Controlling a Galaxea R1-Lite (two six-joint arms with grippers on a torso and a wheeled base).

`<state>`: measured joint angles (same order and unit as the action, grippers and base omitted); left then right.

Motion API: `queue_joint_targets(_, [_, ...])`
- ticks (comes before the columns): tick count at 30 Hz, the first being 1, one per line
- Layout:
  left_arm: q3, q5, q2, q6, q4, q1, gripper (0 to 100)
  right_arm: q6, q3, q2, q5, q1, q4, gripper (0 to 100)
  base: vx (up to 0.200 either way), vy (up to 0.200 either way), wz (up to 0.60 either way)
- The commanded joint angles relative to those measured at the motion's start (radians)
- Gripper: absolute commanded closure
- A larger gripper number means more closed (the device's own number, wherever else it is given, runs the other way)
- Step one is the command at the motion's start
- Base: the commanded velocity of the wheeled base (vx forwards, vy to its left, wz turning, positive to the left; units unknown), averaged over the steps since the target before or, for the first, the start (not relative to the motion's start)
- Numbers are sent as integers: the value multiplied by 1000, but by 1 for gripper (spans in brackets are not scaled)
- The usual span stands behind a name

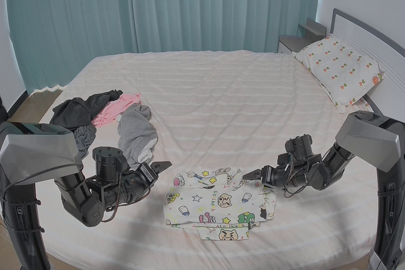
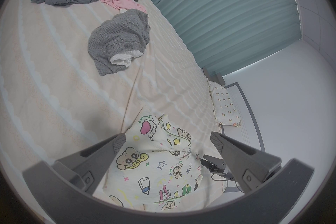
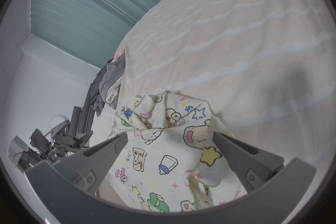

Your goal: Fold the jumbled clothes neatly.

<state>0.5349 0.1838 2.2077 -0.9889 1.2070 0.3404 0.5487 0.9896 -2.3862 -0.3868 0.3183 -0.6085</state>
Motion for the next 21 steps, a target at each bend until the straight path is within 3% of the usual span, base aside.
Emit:
queue_joint_targets(1, [0,0,4,0,0,0,0,-15,12,-18,-1,4,10,0,0,0,0])
queue_joint_targets(5, [2,0,9,0,0,-1,0,-75,34,-24,-6,-1,35,0,0,0,0])
queue_joint_targets(13, [4,-1,17,1,0,-3,0,-108,58,-31,-12,2,81,0,0,0,0])
queue_joint_targets(15, [-3,-1,17,0,0,-3,0,-108,69,-33,-41,2,99,0,0,0,0])
queue_joint_targets(16, [-7,0,17,0,0,-8,0,-108,75,-34,-47,2,112,100,0,0,0])
queue_joint_targets(21, [-7,0,18,-5,0,-18,0,-124,81,-36,-50,2,124,100,0,0,0])
